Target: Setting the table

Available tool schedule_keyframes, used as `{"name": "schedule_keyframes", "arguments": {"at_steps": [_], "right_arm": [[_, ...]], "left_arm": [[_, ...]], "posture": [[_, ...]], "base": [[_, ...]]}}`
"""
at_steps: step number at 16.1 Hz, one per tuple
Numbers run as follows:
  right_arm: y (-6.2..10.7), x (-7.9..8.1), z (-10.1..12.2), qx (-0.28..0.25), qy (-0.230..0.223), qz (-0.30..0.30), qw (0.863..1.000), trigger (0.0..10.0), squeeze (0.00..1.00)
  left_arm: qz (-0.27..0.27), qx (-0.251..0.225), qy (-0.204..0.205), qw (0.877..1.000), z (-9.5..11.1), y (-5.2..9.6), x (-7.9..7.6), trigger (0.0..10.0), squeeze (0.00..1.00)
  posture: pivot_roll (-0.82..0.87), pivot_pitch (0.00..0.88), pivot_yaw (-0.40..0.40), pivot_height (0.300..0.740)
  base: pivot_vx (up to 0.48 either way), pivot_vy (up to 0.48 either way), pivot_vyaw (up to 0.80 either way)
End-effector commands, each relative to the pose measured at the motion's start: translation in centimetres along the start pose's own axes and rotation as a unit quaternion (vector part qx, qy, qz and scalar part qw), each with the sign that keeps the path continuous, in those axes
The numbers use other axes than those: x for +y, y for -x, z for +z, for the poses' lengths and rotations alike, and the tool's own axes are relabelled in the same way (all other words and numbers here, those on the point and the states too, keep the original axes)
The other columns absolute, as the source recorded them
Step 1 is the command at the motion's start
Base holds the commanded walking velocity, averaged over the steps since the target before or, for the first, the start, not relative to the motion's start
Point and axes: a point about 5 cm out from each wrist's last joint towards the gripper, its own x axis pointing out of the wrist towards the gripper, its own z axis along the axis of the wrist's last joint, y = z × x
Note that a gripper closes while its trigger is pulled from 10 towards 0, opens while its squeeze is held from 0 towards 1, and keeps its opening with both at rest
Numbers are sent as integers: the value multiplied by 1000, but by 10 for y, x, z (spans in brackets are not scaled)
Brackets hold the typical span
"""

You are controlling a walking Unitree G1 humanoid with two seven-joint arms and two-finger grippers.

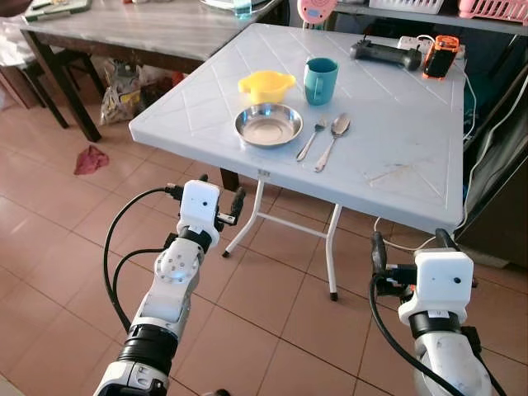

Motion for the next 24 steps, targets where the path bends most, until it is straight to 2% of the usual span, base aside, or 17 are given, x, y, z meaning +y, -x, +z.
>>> {"name": "schedule_keyframes", "arguments": {"at_steps": [1, 13, 16, 17, 21, 24], "right_arm": [[2, 1, 4, -4, -3, -1, 1000, 10000, 0], [9, 0, 5, -2, -1, -10, 1000, 10000, 0], [11, -2, 4, 1, 1, -12, 1000, 10000, 0], [12, -3, 4, 2, 2, -12, 1000, 10000, 0], [15, -6, 8, -6, 1, -16, 1000, 10000, 0], [16, -6, 9, -6, 3, -16, 1000, 10000, 0]], "left_arm": [[-2, -4, 0, 1000, 2, -1, 3, 10000, 0], [-11, -3, -6, 1000, 3, 2, 7, 10000, 0], [2, 1, -19, 1000, 0, 7, 12, 10000, 0], [2, -15, -38, 999, 4, 11, 14, 10000, 0], [30, -7, -37, 999, 7, 15, 24, 10000, 0], [23, -10, -27, 999, 11, 13, 22, 10000, 0]], "posture": [[-118, 149, 74, 740], [-116, 161, 83, 740], [-117, 157, 82, 740], [-118, 156, 78, 740], [-117, 161, 73, 740], [-119, 161, 72, 740]], "base": [[386, 0, 0], [427, 0, 0], [0, 0, 0], [0, 0, 0], [0, 0, 0], [0, 86, 0]]}}
